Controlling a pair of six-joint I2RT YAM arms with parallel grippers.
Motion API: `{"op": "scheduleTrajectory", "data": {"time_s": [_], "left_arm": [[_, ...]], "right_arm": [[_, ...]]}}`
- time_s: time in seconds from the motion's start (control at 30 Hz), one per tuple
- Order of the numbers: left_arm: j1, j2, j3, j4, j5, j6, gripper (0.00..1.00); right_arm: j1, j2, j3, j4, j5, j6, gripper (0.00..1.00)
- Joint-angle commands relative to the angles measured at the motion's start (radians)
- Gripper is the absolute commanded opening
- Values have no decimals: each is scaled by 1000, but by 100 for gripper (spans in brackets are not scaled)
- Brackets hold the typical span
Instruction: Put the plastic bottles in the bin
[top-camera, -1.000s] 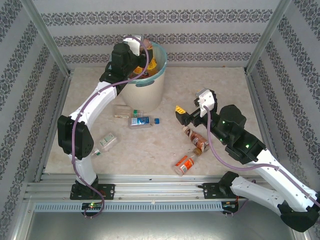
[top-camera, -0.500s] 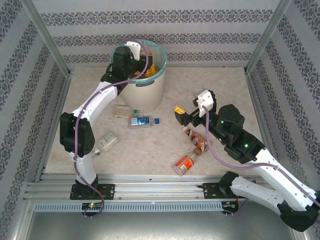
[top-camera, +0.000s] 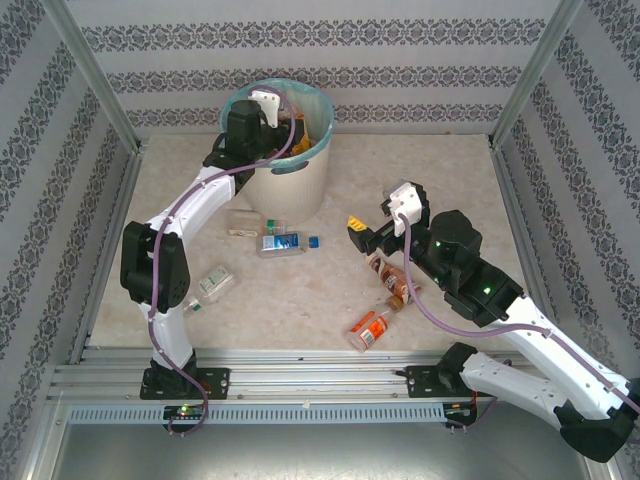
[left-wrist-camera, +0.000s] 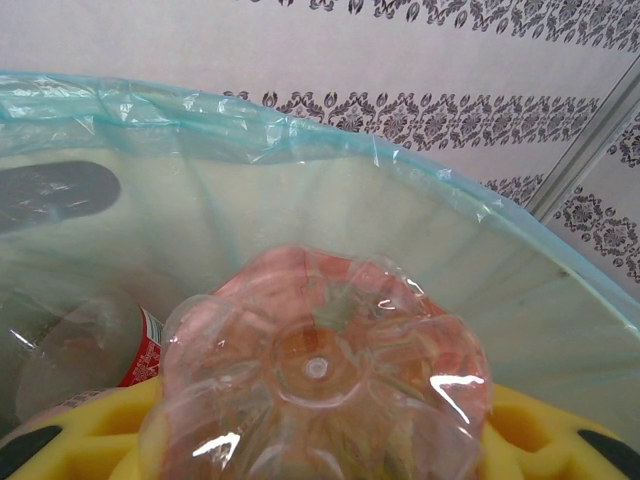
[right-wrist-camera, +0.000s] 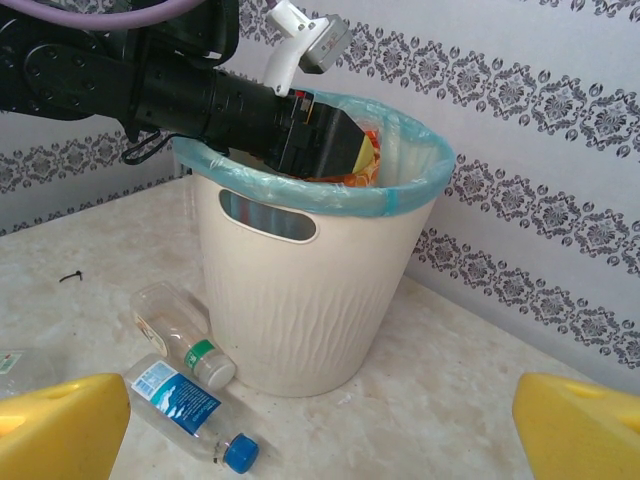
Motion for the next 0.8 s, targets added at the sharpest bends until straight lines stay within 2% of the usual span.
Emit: {"op": "scheduleTrajectory", "data": {"time_s": [0.0, 0.1, 0.2, 0.4, 0.5, 0.67, 0.77], "left_arm": [[39, 50, -1, -80, -31, 15, 49], [41, 10, 41, -78, -10, -10, 65], [42, -40, 99, -75, 18, -38, 76], [41, -130, 159, -59, 35, -64, 77], [42, -151, 159, -80, 9, -58, 69], [41, -117, 172, -205, 0, -71, 38], [39, -85, 168, -246, -10, -89, 27]], "right_arm": [[7, -1, -4, 2, 23, -10, 98], [6, -2, 0, 4, 22, -8, 98], [7, 1, 4, 9, 18, -4, 98], [6, 10, -1, 16, 5, 9, 98], [9, 13, -2, 19, 4, 12, 98], [8, 20, -2, 22, 3, 10, 98], [9, 20, -4, 23, -3, 16, 98]]}}
